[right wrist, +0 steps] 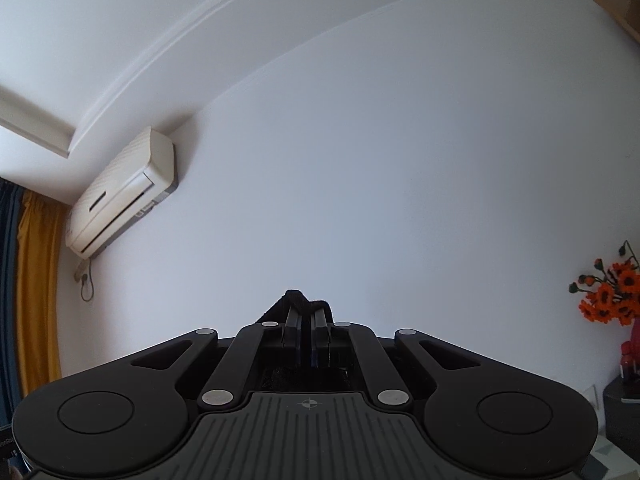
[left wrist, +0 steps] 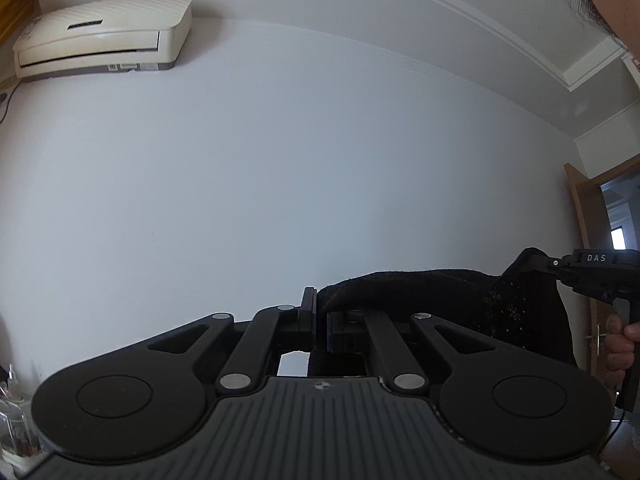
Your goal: Fold clothes
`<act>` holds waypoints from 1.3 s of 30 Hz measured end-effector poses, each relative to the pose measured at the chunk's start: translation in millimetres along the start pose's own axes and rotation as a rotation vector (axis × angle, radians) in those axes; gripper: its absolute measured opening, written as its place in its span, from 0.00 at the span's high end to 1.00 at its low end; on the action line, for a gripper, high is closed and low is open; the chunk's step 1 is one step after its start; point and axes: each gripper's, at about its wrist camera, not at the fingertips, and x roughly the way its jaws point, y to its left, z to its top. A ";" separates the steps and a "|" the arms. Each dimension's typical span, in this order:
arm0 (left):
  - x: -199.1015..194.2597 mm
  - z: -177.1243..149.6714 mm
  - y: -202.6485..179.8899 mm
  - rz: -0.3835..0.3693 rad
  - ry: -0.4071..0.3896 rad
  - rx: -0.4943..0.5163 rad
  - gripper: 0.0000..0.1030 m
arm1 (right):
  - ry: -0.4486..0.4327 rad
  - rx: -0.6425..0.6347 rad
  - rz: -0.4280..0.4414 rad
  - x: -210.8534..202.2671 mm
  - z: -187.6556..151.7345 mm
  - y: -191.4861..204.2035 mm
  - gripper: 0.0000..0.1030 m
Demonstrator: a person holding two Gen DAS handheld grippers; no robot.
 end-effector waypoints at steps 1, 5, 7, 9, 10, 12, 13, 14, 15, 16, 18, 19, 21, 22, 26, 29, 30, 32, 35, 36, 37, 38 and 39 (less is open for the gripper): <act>5.2 -5.0 3.4 -0.001 0.018 -0.008 0.96 | 0.016 0.000 -0.011 3.9 -3.3 -0.6 0.97; 41.5 -31.9 13.9 0.025 0.086 -0.001 0.96 | 0.075 0.013 -0.042 37.2 -23.3 -18.4 0.97; 63.5 -47.4 18.4 0.046 0.119 0.013 0.96 | 0.101 0.010 -0.055 61.4 -35.8 -30.8 0.97; 95.8 -69.0 20.5 0.082 0.161 0.036 0.95 | 0.125 -0.005 -0.067 92.9 -50.9 -47.7 0.97; 116.3 -82.8 22.3 0.104 0.189 0.046 0.95 | 0.140 -0.012 -0.073 111.8 -60.6 -57.5 0.97; 159.0 -115.6 25.2 0.150 0.259 0.066 0.95 | 0.187 -0.021 -0.085 151.4 -86.0 -79.5 0.97; 182.8 -137.5 28.0 0.174 0.306 0.076 0.95 | 0.217 -0.023 -0.094 170.8 -101.5 -91.5 0.97; 205.2 -159.6 31.1 0.197 0.355 0.087 0.95 | 0.253 -0.022 -0.106 189.6 -119.0 -104.1 0.97; 228.4 -184.8 34.6 0.218 0.416 0.093 0.95 | 0.301 -0.014 -0.120 208.6 -139.8 -117.6 0.97; 250.1 -212.1 38.4 0.234 0.487 0.092 0.95 | 0.361 0.002 -0.136 228.0 -164.0 -132.1 0.97; 283.3 -267.1 44.8 0.256 0.626 0.099 0.95 | 0.489 0.024 -0.177 255.1 -215.1 -159.5 0.97; 297.0 -295.7 47.4 0.266 0.699 0.106 0.95 | 0.554 0.025 -0.193 261.1 -243.7 -170.4 0.97; 314.3 -348.0 50.5 0.281 0.833 0.126 0.95 | 0.684 0.027 -0.226 273.2 -300.8 -192.4 0.97; 320.1 -372.4 52.0 0.289 0.896 0.135 0.95 | 0.749 0.028 -0.243 279.2 -329.4 -203.4 0.97; 331.4 -441.6 61.9 0.311 1.064 0.168 0.94 | 0.977 0.068 -0.292 287.8 -425.1 -232.4 0.93; 324.0 -470.4 64.7 0.311 1.138 0.173 0.87 | 1.029 0.066 -0.344 275.4 -456.4 -236.7 0.72; 323.0 -475.6 63.5 0.310 1.156 0.166 0.81 | 1.027 0.051 -0.359 271.4 -455.7 -234.9 0.64; 323.4 -478.6 61.7 0.309 1.188 0.141 0.69 | 1.024 0.023 -0.390 263.4 -454.3 -231.2 0.46; 325.4 -480.0 62.6 0.336 1.203 0.115 0.54 | 1.019 -0.021 -0.436 251.3 -452.2 -225.8 0.16; 326.8 -478.4 63.8 0.354 1.207 0.111 0.42 | 1.017 -0.035 -0.451 247.3 -451.5 -224.0 0.04; 328.0 -476.2 65.0 0.375 1.210 0.109 0.32 | 1.015 -0.049 -0.467 243.3 -450.8 -222.2 0.02; 328.8 -472.8 67.1 0.390 1.209 0.100 0.29 | 1.013 -0.064 -0.482 239.3 -450.1 -220.3 0.01; 328.6 -468.6 70.3 0.394 1.207 0.077 0.26 | 1.011 -0.078 -0.497 235.3 -449.4 -218.5 0.01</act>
